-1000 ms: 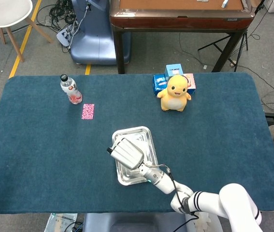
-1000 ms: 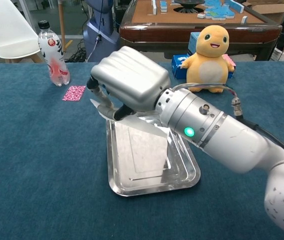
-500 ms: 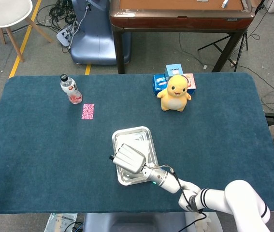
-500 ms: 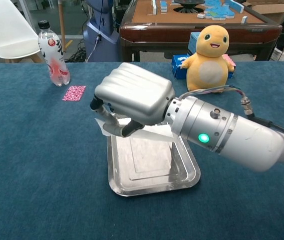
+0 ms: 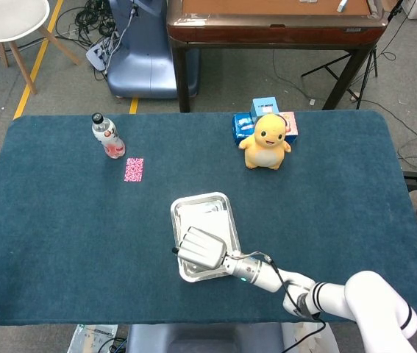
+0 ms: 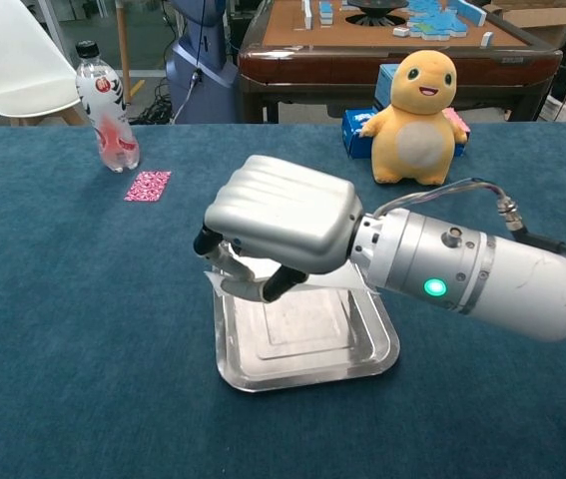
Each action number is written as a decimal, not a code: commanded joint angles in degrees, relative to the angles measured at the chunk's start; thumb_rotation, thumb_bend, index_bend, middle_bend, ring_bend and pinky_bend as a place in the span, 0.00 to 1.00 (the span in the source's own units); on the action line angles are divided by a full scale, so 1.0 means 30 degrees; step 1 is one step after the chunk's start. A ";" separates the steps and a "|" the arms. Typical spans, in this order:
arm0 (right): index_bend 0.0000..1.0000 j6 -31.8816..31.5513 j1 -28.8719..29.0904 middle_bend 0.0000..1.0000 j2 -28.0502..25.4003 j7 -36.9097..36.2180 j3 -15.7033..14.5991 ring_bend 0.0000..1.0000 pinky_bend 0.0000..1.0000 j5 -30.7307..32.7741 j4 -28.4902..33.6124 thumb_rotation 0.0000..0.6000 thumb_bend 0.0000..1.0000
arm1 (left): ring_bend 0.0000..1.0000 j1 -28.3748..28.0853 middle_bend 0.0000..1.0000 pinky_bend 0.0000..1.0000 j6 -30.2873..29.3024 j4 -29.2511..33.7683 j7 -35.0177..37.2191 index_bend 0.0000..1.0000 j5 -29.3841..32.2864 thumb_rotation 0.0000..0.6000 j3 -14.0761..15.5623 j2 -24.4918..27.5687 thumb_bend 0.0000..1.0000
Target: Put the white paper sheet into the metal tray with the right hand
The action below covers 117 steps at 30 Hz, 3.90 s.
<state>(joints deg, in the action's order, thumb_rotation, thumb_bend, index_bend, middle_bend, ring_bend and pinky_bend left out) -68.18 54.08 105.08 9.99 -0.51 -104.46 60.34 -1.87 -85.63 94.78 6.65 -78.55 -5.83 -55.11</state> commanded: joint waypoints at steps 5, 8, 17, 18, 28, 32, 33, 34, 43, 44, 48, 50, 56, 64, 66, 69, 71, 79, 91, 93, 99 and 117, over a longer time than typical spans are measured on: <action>0.71 -0.0232 -0.0246 1.00 0.0011 -0.0678 -0.0468 1.00 1.00 -0.0268 -0.0936 1.00 0.41 | 0.37 -0.0010 0.38 0.57 0.0017 0.0063 -0.0045 0.35 -0.0032 1.00 0.0023 -0.0016 0.09; 0.71 -0.0273 -0.0362 1.00 0.0172 -0.1104 -0.0565 1.00 1.00 -0.0234 -0.1498 1.00 0.41 | 0.37 -0.0042 0.38 0.57 0.0099 0.0052 -0.0085 0.35 0.0005 1.00 0.0030 -0.0050 0.09; 0.71 -0.0610 -0.0376 1.00 0.0866 -0.2319 -0.0692 1.00 1.00 -0.0384 -0.3096 1.00 0.41 | 0.37 -0.0091 0.38 0.57 0.0222 -0.0040 -0.0060 0.35 0.0136 1.00 -0.0006 -0.0110 0.09; 0.71 -0.0679 -0.0357 1.00 0.0972 -0.2455 -0.0704 1.00 1.00 -0.0427 -0.3290 1.00 0.41 | 0.37 -0.0090 0.38 0.57 0.0220 -0.0036 -0.0051 0.35 0.0126 1.00 -0.0003 -0.0107 0.09; 0.71 -0.2994 -0.0223 1.00 0.2129 -0.4213 -0.1318 1.00 1.00 -0.1781 -0.5604 1.00 0.41 | 0.37 -0.0074 0.38 0.57 0.0205 -0.0042 -0.0016 0.35 0.0159 1.00 -0.0016 -0.0096 0.09; 0.71 -0.3672 -0.0164 1.00 0.2443 -0.4795 -0.1535 1.00 1.00 -0.2127 -0.6418 1.00 0.41 | 0.37 -0.0069 0.38 0.57 0.0201 -0.0026 -0.0097 0.35 0.0160 1.00 -0.0002 -0.0110 0.09; 0.71 -0.3745 -0.0154 1.00 0.2484 -0.4884 -0.1573 1.00 1.00 -0.2164 -0.6564 1.00 0.41 | 0.37 -0.0068 0.38 0.57 0.0202 -0.0031 -0.0110 0.35 0.0154 1.00 0.0004 -0.0116 0.09; 0.71 -0.3804 -0.0143 1.00 0.2513 -0.4972 -0.1613 1.00 1.00 -0.2196 -0.6702 1.00 0.41 | 0.37 -0.0069 0.38 0.57 0.0203 -0.0038 -0.0117 0.35 0.0144 1.00 0.0010 -0.0119 0.09; 0.71 -0.4213 -0.0171 1.00 0.2865 -0.5725 -0.1797 1.00 1.00 -0.2155 -0.8131 1.00 0.38 | 0.37 -0.0039 0.38 0.57 0.0178 -0.0029 -0.0059 0.35 0.0156 1.00 0.0009 -0.0103 0.09; 0.71 -0.4235 -0.0187 1.00 0.2940 -0.5804 -0.1796 1.00 1.00 -0.2107 -0.8282 1.00 0.35 | 0.37 -0.0044 0.38 0.57 0.0176 -0.0033 -0.0055 0.35 0.0164 1.00 -0.0003 -0.0096 0.09; 0.58 -0.4391 -0.0245 1.00 0.3165 -0.6014 -0.1762 1.00 1.00 -0.1958 -0.8617 1.00 0.23 | 0.37 -0.0048 0.38 0.57 0.0213 -0.0055 -0.0051 0.35 0.0228 1.00 -0.0017 -0.0095 0.09; 0.50 -0.4438 -0.0267 1.00 0.3214 -0.6105 -0.1741 1.00 1.00 -0.1880 -0.8666 1.00 0.17 | 0.37 -0.0050 0.38 0.57 0.0231 -0.0065 -0.0043 0.35 0.0253 1.00 -0.0023 -0.0094 0.09; 0.34 -0.4428 -0.0367 1.00 0.2897 -0.6051 -0.1750 1.00 1.00 -0.1655 -0.8176 1.00 0.00 | 0.37 -0.0025 0.38 0.57 0.0159 -0.0034 -0.0018 0.35 0.0166 1.00 -0.0009 -0.0077 0.09; 0.24 -0.4380 -0.0577 1.00 0.1503 -0.5514 -0.1746 1.00 1.00 -0.1432 -0.5834 1.00 0.00 | 0.37 -0.0091 0.38 0.57 0.0279 -0.0035 -0.0204 0.35 0.0134 1.00 0.0043 -0.0173 0.09; 0.22 -0.4347 -0.0627 1.00 0.1109 -0.5185 -0.1737 1.00 1.00 -0.1418 -0.5118 1.00 0.00 | 0.37 -0.0119 0.38 0.57 0.0320 -0.0036 -0.0283 0.35 0.0132 1.00 0.0054 -0.0217 0.09; 0.20 -0.4036 -0.0719 1.00 0.0445 -0.4800 -0.1671 1.00 1.00 -0.1229 -0.3743 1.00 0.00 | 0.37 -0.0141 0.38 0.57 0.0315 -0.0005 -0.0427 0.35 0.0049 1.00 0.0095 -0.0285 0.09; 0.20 -0.3666 -0.0807 1.00 -0.0009 -0.4694 -0.1597 1.00 1.00 -0.0964 -0.2706 1.00 0.00 | 0.37 -0.0161 0.38 0.57 0.0342 0.0032 -0.0491 0.35 0.0037 1.00 0.0110 -0.0319 0.09; 0.20 -0.1656 -0.1070 1.00 -0.1835 -0.3990 -0.1320 1.00 1.00 0.0264 0.1052 1.00 0.00 | 0.37 -0.0194 0.38 0.57 0.0398 0.0053 -0.0592 0.35 0.0097 1.00 0.0107 -0.0364 0.09; 0.34 -0.1447 -0.3485 0.97 -0.5619 0.4208 -0.0473 0.97 1.00 0.2418 0.7262 1.00 0.00 | 0.37 -0.0197 0.38 0.57 0.0397 0.0093 -0.0610 0.35 0.0117 1.00 0.0104 -0.0309 0.09; 0.35 -0.1644 -0.4055 0.91 -0.6293 0.5729 -0.0316 0.93 1.00 0.2967 0.8479 1.00 0.00 | 0.37 -0.0197 0.38 0.57 0.0375 0.0130 -0.0691 0.35 0.0091 1.00 0.0116 -0.0323 0.09; 0.41 -0.2335 -0.5875 0.75 -0.8587 1.0081 -0.0029 0.79 0.99 0.4902 1.2173 1.00 0.00 | 0.37 -0.0279 0.38 0.57 0.0525 0.0222 -0.1012 0.35 0.0053 1.00 0.0200 -0.0424 0.09; 0.41 -0.7308 -1.2073 0.46 -1.2733 1.0444 -0.0979 0.39 0.44 0.7120 1.4873 1.00 0.00 | 0.37 -0.0267 0.38 0.57 -0.0052 0.0533 -0.2022 0.35 -0.0567 1.00 0.0337 -0.0764 0.09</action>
<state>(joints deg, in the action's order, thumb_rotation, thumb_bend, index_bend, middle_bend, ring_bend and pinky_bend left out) -88.59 19.97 67.75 43.89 -3.03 -83.48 106.43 -2.69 -85.70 96.32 0.68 -80.17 -4.85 -57.35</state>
